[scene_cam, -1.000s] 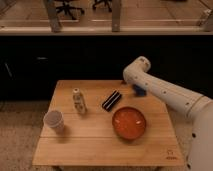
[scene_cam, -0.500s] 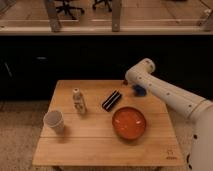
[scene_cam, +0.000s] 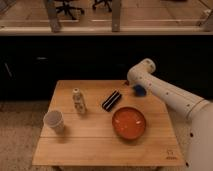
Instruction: Place the pepper on the white sponge
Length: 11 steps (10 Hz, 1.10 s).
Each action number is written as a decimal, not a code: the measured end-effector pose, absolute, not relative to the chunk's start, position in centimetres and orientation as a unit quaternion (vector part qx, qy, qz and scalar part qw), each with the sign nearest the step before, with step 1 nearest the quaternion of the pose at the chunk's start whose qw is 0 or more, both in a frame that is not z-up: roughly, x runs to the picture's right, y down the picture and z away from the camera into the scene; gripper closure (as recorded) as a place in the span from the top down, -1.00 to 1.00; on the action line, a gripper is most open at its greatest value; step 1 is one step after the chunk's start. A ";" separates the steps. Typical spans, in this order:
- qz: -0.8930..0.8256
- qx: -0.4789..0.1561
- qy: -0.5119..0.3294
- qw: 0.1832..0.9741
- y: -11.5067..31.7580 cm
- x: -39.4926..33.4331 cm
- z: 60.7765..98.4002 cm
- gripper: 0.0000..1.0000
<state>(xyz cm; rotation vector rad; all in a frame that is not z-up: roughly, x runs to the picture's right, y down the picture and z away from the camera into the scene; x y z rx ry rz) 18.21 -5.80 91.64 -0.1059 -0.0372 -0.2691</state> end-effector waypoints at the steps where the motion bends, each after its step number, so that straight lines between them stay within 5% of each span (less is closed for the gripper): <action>1: -0.128 -0.057 -0.016 0.990 -5.6 18.5 91.9 -1.00; 11: -0.063 -0.051 -0.022 0.996 -4.2 20.8 93.7 -1.00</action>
